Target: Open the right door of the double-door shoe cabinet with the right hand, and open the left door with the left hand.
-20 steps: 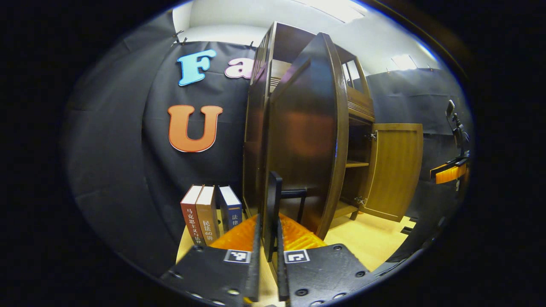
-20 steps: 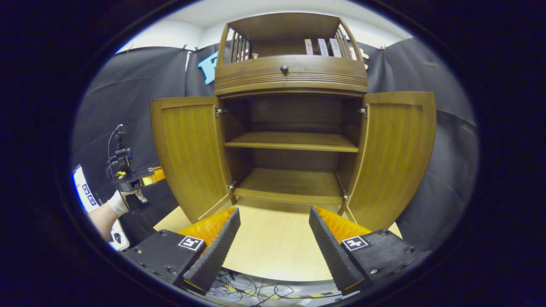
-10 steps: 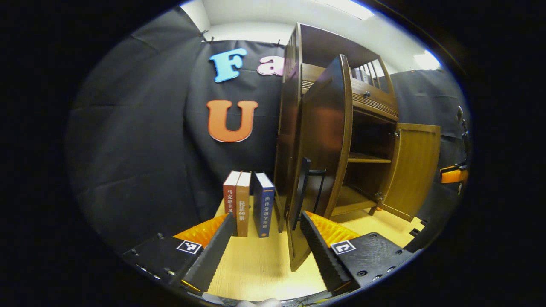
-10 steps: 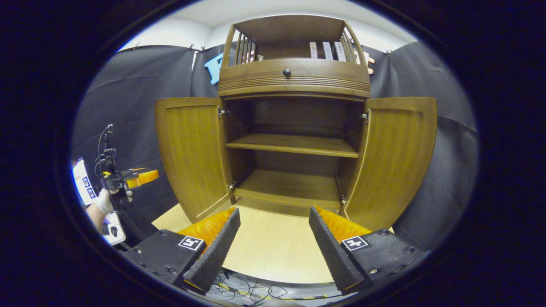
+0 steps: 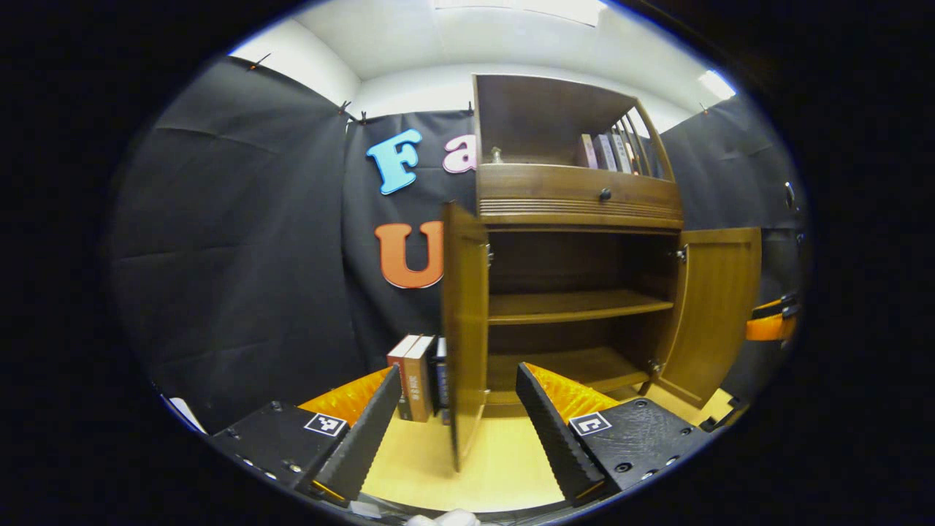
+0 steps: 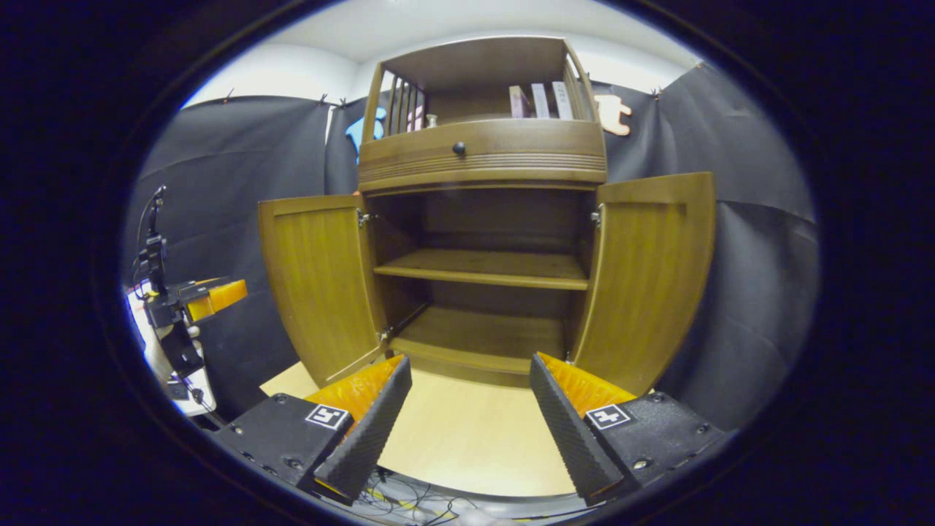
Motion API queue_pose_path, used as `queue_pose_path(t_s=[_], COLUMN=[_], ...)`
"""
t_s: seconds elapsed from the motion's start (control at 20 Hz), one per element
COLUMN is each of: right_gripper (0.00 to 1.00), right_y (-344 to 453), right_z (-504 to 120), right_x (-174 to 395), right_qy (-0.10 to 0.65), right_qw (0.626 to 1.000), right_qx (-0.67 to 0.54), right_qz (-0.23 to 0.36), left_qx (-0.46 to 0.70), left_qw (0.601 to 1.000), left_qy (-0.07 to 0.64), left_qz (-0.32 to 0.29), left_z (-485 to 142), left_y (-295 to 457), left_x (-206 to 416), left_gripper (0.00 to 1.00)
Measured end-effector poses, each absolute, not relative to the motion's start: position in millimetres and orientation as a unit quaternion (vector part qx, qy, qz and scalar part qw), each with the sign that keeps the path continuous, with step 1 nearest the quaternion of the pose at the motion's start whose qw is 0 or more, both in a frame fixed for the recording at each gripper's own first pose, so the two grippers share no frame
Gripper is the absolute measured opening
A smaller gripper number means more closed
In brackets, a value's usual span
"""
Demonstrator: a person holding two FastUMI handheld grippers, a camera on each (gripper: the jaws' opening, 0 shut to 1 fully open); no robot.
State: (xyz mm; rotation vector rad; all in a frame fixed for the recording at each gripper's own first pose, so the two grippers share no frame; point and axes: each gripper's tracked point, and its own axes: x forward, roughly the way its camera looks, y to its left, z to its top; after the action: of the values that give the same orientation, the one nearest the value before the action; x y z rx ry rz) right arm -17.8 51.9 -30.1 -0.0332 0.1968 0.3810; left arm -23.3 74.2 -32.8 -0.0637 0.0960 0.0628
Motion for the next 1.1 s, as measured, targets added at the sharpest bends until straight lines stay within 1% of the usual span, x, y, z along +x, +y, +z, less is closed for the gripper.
queue_pose_path(t_s=[0.2,0.4,0.5,0.7,0.9,1.1], right_gripper=[1.00,1.00,1.00,1.00,1.00,1.00], right_y=[16.0,-17.0,-30.6,-41.1,-33.5,-24.7], right_z=[-16.9,-19.1,-21.6,-21.4,-13.2,-9.8], right_x=[-13.1,-10.1,-9.5,-6.9,-4.5,-2.0], right_qy=[0.081,0.073,0.074,0.071,0.060,0.055], right_qw=[0.983,0.988,0.990,0.992,0.993,0.993], right_qx=[0.007,0.010,0.010,0.014,0.014,0.005], right_qz=[0.164,0.133,0.117,0.101,0.103,0.102], left_qx=[-0.021,-0.033,-0.027,-0.026,-0.006,-0.011], left_qw=[0.999,0.998,0.998,0.997,0.998,0.998], left_qy=[0.034,0.048,0.057,0.070,0.064,0.064], left_qz=[0.028,0.022,0.023,0.016,0.015,0.005], left_z=[-9.9,-18.6,-27.6,-34.7,-26.8,-24.7], left_y=[9.1,-48.3,-62.7,-74.9,-71.2,-68.7], left_x=[-20.3,-18.1,-19.2,-20.3,-16.6,-11.3], left_gripper=[0.95,0.95,0.96,0.96,0.96,0.96])
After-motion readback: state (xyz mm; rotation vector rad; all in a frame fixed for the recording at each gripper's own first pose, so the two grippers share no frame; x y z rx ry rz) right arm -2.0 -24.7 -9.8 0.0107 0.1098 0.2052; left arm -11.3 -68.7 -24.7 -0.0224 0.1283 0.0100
